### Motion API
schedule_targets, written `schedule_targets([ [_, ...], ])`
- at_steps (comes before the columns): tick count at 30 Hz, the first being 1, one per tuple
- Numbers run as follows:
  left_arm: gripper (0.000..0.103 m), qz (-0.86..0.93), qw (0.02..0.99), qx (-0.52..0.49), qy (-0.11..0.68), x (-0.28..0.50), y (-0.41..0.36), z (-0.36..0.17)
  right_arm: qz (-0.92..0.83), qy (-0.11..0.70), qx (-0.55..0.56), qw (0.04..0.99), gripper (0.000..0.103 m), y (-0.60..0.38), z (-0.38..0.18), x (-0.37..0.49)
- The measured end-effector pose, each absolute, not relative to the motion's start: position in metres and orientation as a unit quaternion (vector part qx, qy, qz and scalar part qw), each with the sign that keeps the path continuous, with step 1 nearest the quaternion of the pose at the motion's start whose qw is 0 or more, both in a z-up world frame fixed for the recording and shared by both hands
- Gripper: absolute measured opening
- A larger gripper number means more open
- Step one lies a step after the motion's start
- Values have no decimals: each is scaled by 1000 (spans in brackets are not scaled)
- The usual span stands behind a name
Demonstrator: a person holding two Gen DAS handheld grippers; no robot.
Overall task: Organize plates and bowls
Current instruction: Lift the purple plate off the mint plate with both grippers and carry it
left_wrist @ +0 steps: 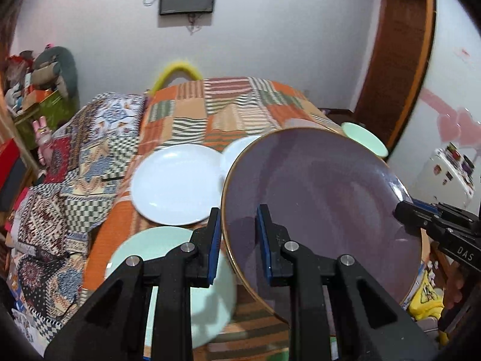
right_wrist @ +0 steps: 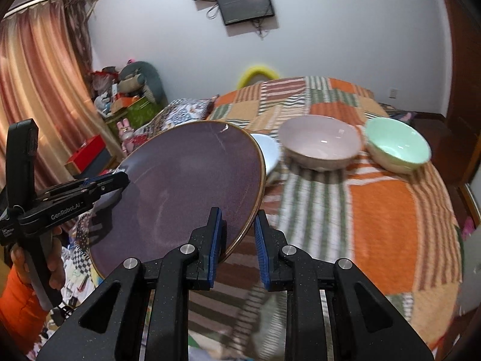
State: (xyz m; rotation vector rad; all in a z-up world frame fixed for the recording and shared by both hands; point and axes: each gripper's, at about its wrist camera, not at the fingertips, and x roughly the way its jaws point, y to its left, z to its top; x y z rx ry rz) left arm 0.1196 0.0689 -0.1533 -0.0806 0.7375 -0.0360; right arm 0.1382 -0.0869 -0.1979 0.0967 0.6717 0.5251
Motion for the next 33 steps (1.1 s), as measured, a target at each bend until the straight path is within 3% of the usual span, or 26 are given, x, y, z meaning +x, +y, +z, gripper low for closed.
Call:
schedule_targets([
  [33,23,-81,887,-6,454,165,-11,-238,169,387,71,904,20,-155,-257,141],
])
